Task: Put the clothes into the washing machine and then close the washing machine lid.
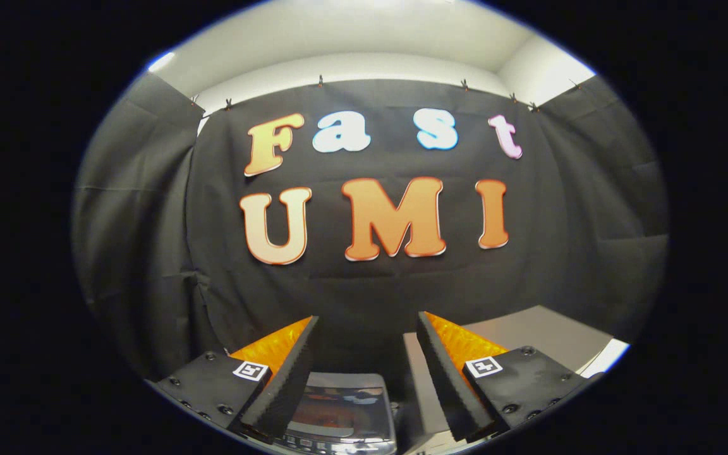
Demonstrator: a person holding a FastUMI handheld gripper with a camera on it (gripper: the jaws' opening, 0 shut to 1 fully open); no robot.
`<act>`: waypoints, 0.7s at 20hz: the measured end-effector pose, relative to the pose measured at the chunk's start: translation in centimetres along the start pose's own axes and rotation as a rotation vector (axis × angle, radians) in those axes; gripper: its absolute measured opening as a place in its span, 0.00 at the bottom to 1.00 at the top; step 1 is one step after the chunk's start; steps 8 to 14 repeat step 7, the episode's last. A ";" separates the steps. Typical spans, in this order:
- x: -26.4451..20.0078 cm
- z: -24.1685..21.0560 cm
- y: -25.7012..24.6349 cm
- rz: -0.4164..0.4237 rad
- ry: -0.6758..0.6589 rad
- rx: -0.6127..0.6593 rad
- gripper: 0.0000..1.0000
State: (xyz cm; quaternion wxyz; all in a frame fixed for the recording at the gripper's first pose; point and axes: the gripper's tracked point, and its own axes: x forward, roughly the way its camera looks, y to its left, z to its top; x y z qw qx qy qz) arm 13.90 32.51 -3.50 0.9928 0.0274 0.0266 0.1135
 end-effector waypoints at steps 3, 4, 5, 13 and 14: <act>-3.5 3.0 -3.6 -0.024 -0.039 -0.015 0.98; -4.7 3.8 -4.6 -0.028 -0.047 -0.012 0.98; -5.7 4.4 -5.4 -0.029 -0.057 -0.008 0.98; -7.8 5.1 -7.5 -0.034 -0.072 -0.010 0.98; -7.8 5.1 -7.5 -0.034 -0.072 -0.010 0.98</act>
